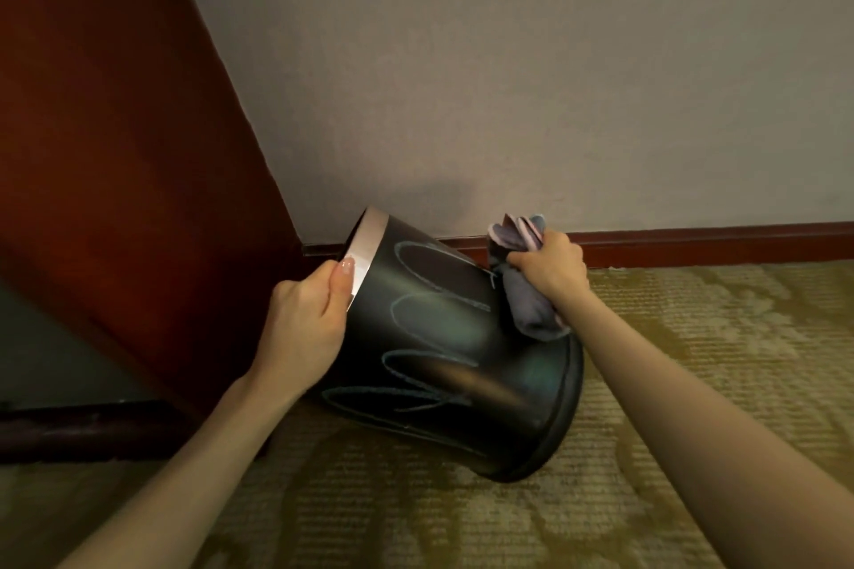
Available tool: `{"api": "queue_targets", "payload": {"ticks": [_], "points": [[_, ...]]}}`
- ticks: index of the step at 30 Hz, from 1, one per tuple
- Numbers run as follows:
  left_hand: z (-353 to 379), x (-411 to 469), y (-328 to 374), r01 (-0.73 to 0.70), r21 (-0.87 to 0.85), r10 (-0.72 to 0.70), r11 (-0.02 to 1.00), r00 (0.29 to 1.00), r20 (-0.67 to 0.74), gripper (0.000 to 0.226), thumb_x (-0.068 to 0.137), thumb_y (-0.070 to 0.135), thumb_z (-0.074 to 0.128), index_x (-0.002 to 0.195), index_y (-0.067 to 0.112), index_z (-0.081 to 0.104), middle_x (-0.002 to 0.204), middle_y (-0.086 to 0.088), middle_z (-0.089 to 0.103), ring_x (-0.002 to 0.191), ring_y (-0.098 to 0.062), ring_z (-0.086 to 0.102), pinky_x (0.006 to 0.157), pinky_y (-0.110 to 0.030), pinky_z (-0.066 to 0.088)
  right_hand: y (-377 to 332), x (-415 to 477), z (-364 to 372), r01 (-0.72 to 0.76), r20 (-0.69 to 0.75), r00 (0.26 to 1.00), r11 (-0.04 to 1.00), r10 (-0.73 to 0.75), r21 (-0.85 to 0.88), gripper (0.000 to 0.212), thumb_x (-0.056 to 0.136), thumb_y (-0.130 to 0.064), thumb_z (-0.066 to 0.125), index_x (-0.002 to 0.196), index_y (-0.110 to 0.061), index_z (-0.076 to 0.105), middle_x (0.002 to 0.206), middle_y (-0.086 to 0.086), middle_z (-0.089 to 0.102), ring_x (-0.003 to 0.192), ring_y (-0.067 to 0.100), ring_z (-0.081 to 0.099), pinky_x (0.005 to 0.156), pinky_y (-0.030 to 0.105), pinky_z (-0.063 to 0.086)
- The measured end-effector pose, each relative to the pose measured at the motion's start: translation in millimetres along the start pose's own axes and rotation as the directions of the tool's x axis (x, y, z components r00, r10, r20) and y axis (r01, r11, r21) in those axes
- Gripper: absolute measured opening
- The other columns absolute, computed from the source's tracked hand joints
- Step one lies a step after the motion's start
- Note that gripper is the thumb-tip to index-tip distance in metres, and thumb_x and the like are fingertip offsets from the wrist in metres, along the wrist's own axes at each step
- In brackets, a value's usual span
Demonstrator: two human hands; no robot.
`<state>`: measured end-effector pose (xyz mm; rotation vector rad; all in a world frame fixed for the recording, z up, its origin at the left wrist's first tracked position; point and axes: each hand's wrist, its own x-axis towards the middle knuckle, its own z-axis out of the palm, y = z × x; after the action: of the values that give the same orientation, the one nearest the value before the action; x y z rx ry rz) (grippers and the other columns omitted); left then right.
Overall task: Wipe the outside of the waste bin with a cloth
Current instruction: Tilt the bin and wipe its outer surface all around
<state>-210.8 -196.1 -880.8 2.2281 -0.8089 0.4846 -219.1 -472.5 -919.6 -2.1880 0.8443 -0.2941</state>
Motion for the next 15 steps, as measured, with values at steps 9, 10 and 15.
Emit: {"api": "queue_targets", "payload": {"ticks": [9, 10, 15], "points": [[3.2, 0.7, 10.2, 0.053, 0.063, -0.054, 0.997, 0.998, 0.016, 0.037, 0.095, 0.038, 0.024, 0.066, 0.023, 0.042, 0.043, 0.008, 0.038, 0.030, -0.012, 0.040, 0.032, -0.020, 0.026, 7.4, -29.9, -4.6, 0.055, -0.132, 0.990, 0.998, -0.054, 0.007, 0.028, 0.080, -0.027, 0.059, 0.101, -0.010, 0.051, 0.106, 0.021, 0.063, 0.097, 0.042, 0.057, 0.068, 0.033, 0.032], [4.0, 1.8, 10.9, 0.056, 0.067, -0.058, 0.996, 0.998, 0.020, 0.039, 0.095, 0.038, 0.023, 0.065, 0.021, 0.042, 0.042, 0.006, 0.039, 0.030, -0.010, 0.037, 0.034, -0.023, 0.026, 6.4, -38.7, -5.8, 0.066, -0.172, 0.983, 0.998, -0.061, 0.020, 0.026, 0.080, -0.027, 0.059, 0.098, -0.012, 0.048, 0.103, 0.021, 0.063, 0.095, 0.042, 0.057, 0.067, 0.033, 0.031], [8.6, 14.2, 14.5, 0.070, 0.089, -0.071, 0.994, 0.997, 0.007, 0.042, 0.098, 0.031, 0.027, 0.064, 0.014, 0.044, 0.047, -0.011, 0.048, 0.043, -0.033, 0.051, 0.042, -0.038, 0.039, 8.6, -93.7, 5.4, 0.170, -0.397, 0.914, 0.964, -0.076, 0.206, 0.027, 0.078, -0.021, 0.061, 0.103, -0.019, 0.049, 0.088, 0.007, 0.060, 0.083, 0.034, 0.059, 0.066, 0.028, 0.030]]}}
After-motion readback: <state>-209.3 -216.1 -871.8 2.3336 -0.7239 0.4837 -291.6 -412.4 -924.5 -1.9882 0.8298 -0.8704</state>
